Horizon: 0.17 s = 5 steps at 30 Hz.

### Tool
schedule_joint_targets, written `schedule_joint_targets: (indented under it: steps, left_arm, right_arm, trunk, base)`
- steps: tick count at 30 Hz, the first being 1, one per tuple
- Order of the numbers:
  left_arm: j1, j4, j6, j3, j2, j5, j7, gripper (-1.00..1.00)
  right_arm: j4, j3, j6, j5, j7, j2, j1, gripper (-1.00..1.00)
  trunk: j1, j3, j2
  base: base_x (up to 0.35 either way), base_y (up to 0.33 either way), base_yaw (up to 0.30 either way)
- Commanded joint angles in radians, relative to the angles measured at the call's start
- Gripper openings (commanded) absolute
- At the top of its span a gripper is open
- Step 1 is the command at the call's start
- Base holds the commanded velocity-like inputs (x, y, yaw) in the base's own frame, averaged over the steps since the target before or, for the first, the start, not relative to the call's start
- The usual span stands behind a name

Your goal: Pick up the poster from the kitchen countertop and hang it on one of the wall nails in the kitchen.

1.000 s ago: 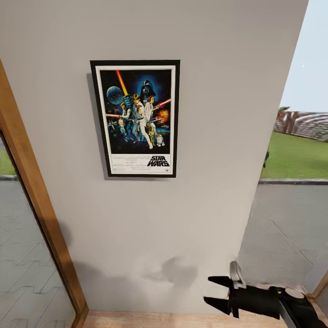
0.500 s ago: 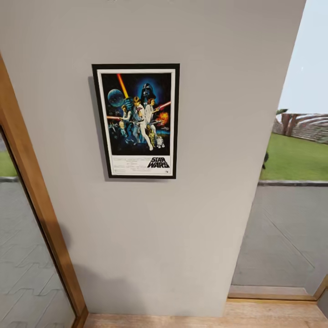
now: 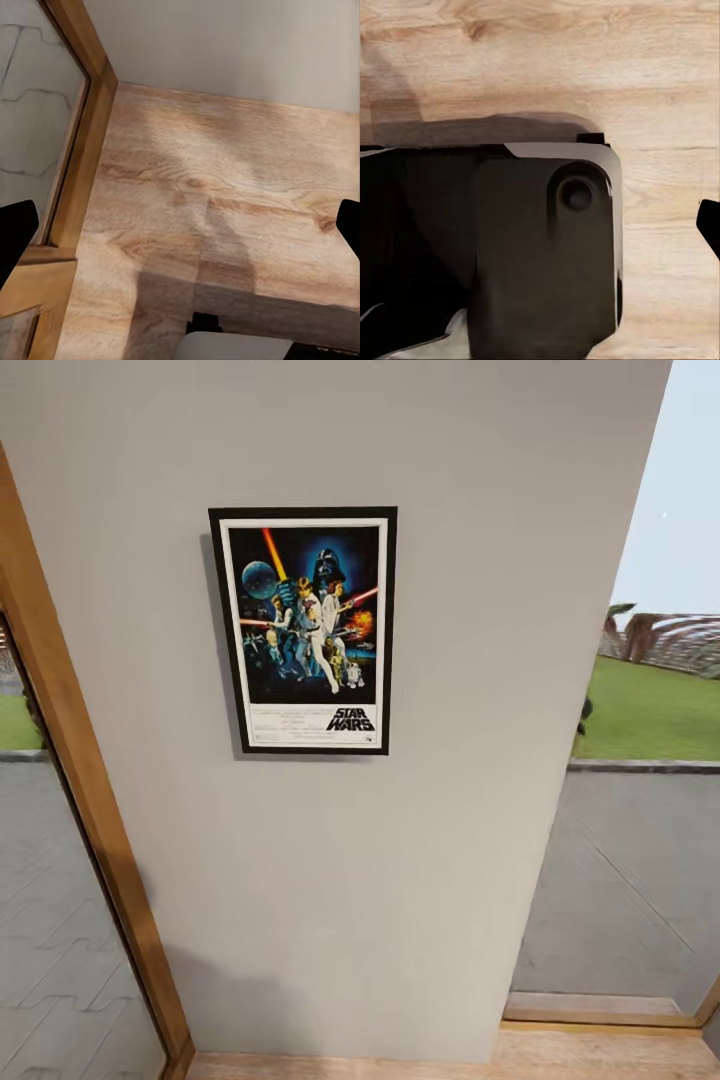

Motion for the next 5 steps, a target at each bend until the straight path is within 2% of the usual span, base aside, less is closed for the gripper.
schedule_joint_targets:
  steps: [1,5]
  left_arm:
    - [0.0,-0.001,-0.002,0.001,0.0,-0.001,0.0,1.0]
    - [0.0,0.0,-0.002,-0.001,-0.001,-0.001,0.0,1.0]
  right_arm:
    - [0.012,-0.006,-0.002,-0.007,0.006,0.0,0.0,1.0]
    - [0.042,-0.005,-0.004,-0.006,0.005,0.0,0.0,1.0]
  trunk:
    - [0.0,0.0,0.0]
    - [0.0,0.0,0.0]
  base:
    - [0.0,0.0,0.002]
    - [0.0,0.0,0.0]
